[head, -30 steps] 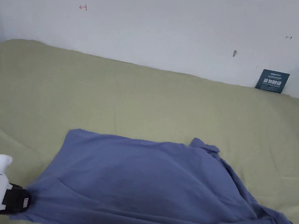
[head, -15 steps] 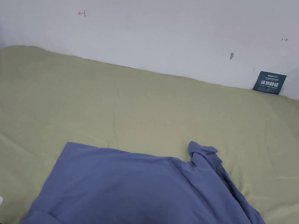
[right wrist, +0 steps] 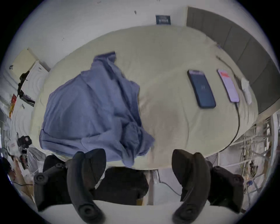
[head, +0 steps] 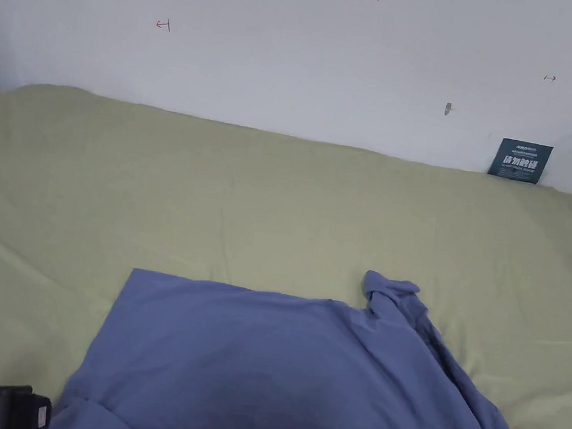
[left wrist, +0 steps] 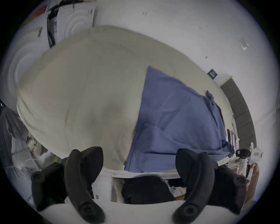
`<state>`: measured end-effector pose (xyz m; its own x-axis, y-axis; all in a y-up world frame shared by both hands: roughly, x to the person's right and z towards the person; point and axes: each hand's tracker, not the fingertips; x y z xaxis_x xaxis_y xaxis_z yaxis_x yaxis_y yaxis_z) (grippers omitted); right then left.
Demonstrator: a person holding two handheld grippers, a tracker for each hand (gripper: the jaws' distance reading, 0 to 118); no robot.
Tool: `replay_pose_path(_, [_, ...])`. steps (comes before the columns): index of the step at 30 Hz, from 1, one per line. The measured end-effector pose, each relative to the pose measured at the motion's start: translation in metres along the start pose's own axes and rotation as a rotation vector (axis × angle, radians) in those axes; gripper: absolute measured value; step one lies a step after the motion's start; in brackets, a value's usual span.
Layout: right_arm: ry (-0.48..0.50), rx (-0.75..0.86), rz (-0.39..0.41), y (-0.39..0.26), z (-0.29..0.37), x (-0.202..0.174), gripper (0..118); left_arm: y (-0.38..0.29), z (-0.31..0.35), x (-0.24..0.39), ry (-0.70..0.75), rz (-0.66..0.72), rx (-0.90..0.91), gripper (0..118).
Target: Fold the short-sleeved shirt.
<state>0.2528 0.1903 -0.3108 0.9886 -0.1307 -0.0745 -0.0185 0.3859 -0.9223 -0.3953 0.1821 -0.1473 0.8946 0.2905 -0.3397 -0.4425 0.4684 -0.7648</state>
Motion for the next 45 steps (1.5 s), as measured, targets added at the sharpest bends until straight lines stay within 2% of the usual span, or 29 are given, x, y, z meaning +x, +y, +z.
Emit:
replay_pose_path(1, [0.01, 0.009, 0.011, 0.002, 0.005, -0.005, 69, 0.002, 0.004, 0.007, 0.006, -0.04, 0.011, 86])
replay_pose_path(2, [0.035, 0.028, 0.048, 0.005, 0.006, -0.012, 46, 0.005, 0.006, 0.016, 0.011, -0.089, 0.012, 72])
replay_pose_path(3, [0.046, 0.038, 0.073, 0.007, 0.007, -0.017, 5, 0.007, 0.005, 0.022, 0.019, -0.131, 0.012, 40])
replay_pose_path(4, [0.048, 0.048, 0.09, 0.008, 0.006, -0.024, 0, 0.009, 0.002, 0.03, 0.035, -0.175, 0.01, 11])
replay_pose_path(5, [0.034, 0.046, 0.092, 0.01, 0.003, -0.03, 0, 0.011, -0.004, 0.036, 0.035, -0.213, 0.002, 0])
replay_pose_path(7, [0.05, 0.05, 0.134, 0.016, -0.005, -0.04, 0, 0.018, -0.021, 0.043, 0.023, -0.24, -0.022, 0])
replay_pose_path(10, [0.066, 0.038, 0.146, 0.031, -0.021, -0.054, 0, 0.044, -0.049, 0.051, -0.004, -0.249, -0.038, 0])
replay_pose_path(17, [0.082, 0.024, 0.165, 0.101, -0.065, -0.07, 0, 0.167, -0.123, 0.081, 0.003, -0.291, -0.063, 0])
replay_pose_path(18, [0.081, 0.028, 0.161, 0.108, -0.07, -0.071, 0, 0.183, -0.135, 0.081, 0.011, -0.285, -0.057, 11])
replay_pose_path(19, [0.078, 0.028, 0.16, 0.117, -0.075, -0.072, 0, 0.195, -0.145, 0.087, 0.037, -0.274, -0.04, 42])
replay_pose_path(20, [0.073, 0.027, 0.16, 0.125, -0.079, -0.074, 0, 0.212, -0.162, 0.086, 0.048, -0.27, -0.068, 84])
replay_pose_path(21, [0.074, 0.028, 0.161, 0.131, -0.082, -0.075, 0, 0.22, -0.176, 0.085, 0.078, -0.248, -0.097, 118])
replay_pose_path(23, [0.077, 0.032, 0.178, 0.138, -0.084, -0.081, 0, 0.235, -0.204, 0.084, 0.074, -0.225, -0.114, 117])
replay_pose_path(26, [0.081, 0.034, 0.189, 0.15, -0.093, -0.08, 0, 0.245, -0.248, 0.083, 0.145, -0.159, -0.178, 105])
replay_pose_path(30, [0.043, 0.041, 0.173, 0.18, -0.107, -0.077, 0, 0.238, -0.278, 0.076, 0.185, -0.198, -0.248, 103])
replay_pose_path(31, [0.031, 0.047, 0.169, 0.191, -0.112, -0.076, 0, 0.23, -0.262, 0.086, 0.19, -0.236, -0.211, 99])
replay_pose_path(32, [0.014, 0.063, 0.156, 0.203, -0.119, -0.075, 8, 0.229, -0.254, 0.089, 0.2, -0.237, -0.209, 89])
replay_pose_path(33, [0.012, 0.07, 0.147, 0.213, -0.126, -0.074, 46, 0.229, -0.248, 0.092, 0.207, -0.231, -0.21, 58])
replay_pose_path(34, [0.009, 0.059, 0.147, 0.228, -0.138, -0.073, 87, 0.227, -0.238, 0.093, 0.22, -0.241, -0.191, 22])
replay_pose_path(35, [-0.008, 0.022, 0.15, 0.238, -0.149, -0.075, 113, 0.228, -0.229, 0.094, 0.191, -0.253, -0.176, 3])
replay_pose_path(36, [-0.03, -0.022, 0.168, 0.246, -0.16, -0.079, 116, 0.227, -0.227, 0.094, 0.126, -0.258, -0.182, 3])
replay_pose_path(37, [-0.058, -0.036, 0.181, 0.254, -0.169, -0.085, 110, 0.224, -0.221, 0.094, 0.101, -0.255, -0.176, 3])
replay_pose_path(39, [-0.035, 0.002, 0.227, 0.263, -0.181, -0.103, 100, 0.224, -0.219, 0.098, 0.134, -0.292, -0.185, 3])
replay_pose_path(42, [-0.059, -0.023, 0.238, 0.274, -0.211, -0.117, 97, 0.223, -0.218, 0.096, 0.155, -0.318, -0.187, 3])
replay_pose_path(43, [-0.071, -0.075, 0.23, 0.275, -0.216, -0.118, 86, 0.226, -0.22, 0.094, 0.142, -0.29, -0.19, 3])
replay_pose_path(44, [-0.093, -0.128, 0.22, 0.275, -0.224, -0.12, 62, 0.226, -0.221, 0.092, 0.138, -0.27, -0.196, 3])
replay_pose_path(45, [-0.126, -0.144, 0.204, 0.274, -0.226, -0.12, 18, 0.226, -0.222, 0.09, 0.135, -0.267, -0.201, 3])
